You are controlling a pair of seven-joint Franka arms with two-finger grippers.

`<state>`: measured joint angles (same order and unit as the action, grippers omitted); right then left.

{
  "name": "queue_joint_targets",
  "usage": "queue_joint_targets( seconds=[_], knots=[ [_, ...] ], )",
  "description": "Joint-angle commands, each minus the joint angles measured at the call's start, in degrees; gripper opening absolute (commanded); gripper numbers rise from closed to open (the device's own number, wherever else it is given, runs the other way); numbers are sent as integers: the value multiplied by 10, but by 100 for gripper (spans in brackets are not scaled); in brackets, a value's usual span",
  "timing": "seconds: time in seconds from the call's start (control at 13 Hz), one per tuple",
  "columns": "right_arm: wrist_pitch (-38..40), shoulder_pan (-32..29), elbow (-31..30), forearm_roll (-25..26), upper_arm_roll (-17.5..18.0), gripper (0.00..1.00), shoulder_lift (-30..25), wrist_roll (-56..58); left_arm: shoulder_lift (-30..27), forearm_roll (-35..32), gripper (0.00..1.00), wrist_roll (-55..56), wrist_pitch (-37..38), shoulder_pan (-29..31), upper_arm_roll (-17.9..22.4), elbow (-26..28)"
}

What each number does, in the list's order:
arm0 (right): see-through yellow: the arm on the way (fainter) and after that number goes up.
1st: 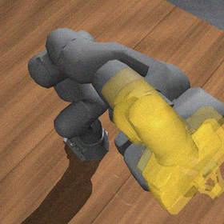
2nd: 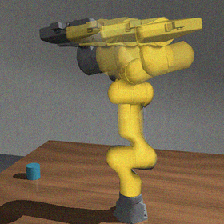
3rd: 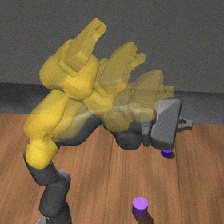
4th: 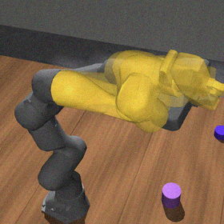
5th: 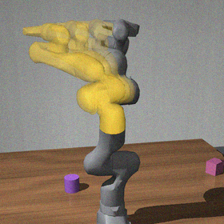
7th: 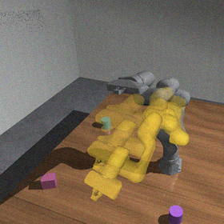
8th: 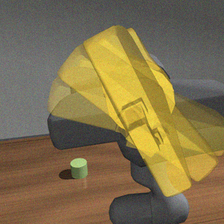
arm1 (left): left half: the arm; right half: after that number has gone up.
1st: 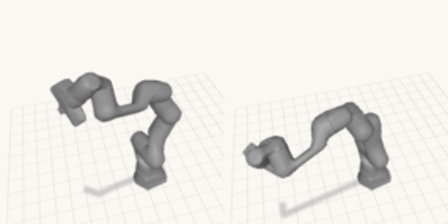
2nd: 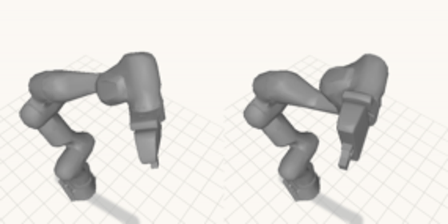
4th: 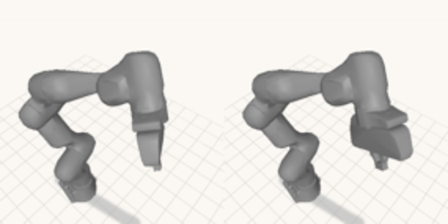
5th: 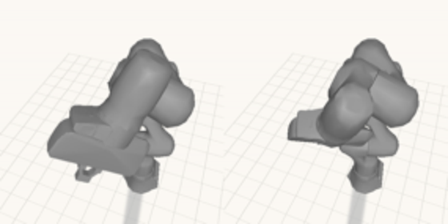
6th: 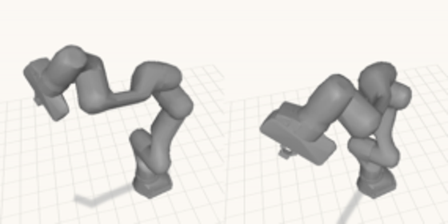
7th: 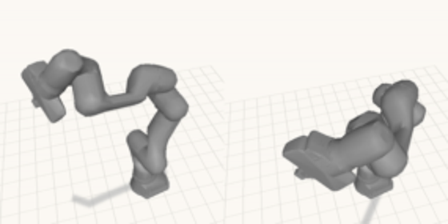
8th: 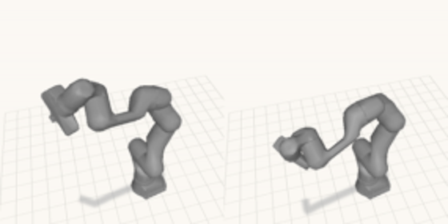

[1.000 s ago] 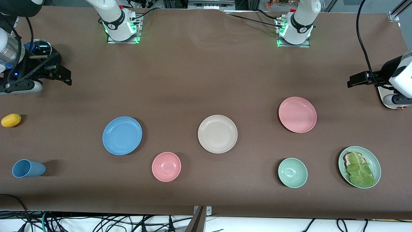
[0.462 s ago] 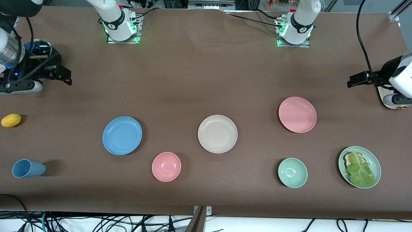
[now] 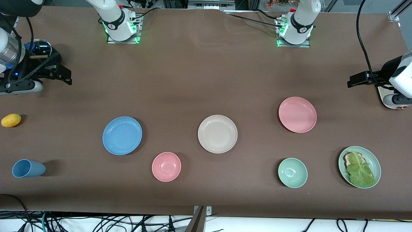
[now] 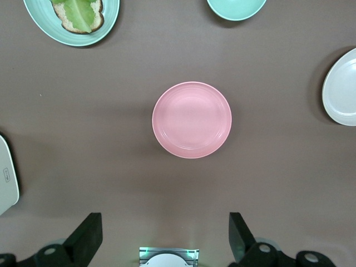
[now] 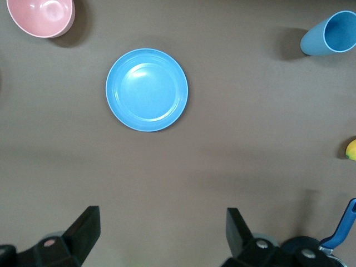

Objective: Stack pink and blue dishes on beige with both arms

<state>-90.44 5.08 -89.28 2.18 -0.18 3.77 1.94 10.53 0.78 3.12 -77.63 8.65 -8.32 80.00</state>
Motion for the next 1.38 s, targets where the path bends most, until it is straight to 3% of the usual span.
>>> queue_joint_targets(
  seconds=[0.0,0.69,1.0,1.31],
  knots=[
    [10,-3,9,-2,4,100,1,-8,10,8,100,-6,6,1,1,-20],
    [6,-3,10,-5,4,100,2,-8,16,7,100,-5,6,-2,1,-20],
    [7,-4,10,-6,4,100,2,-8,60,5,100,-6,-7,2,1,-20],
    [8,-4,10,-6,4,100,2,-8,140,9,100,0,-41,3,1,-19]
  ],
)
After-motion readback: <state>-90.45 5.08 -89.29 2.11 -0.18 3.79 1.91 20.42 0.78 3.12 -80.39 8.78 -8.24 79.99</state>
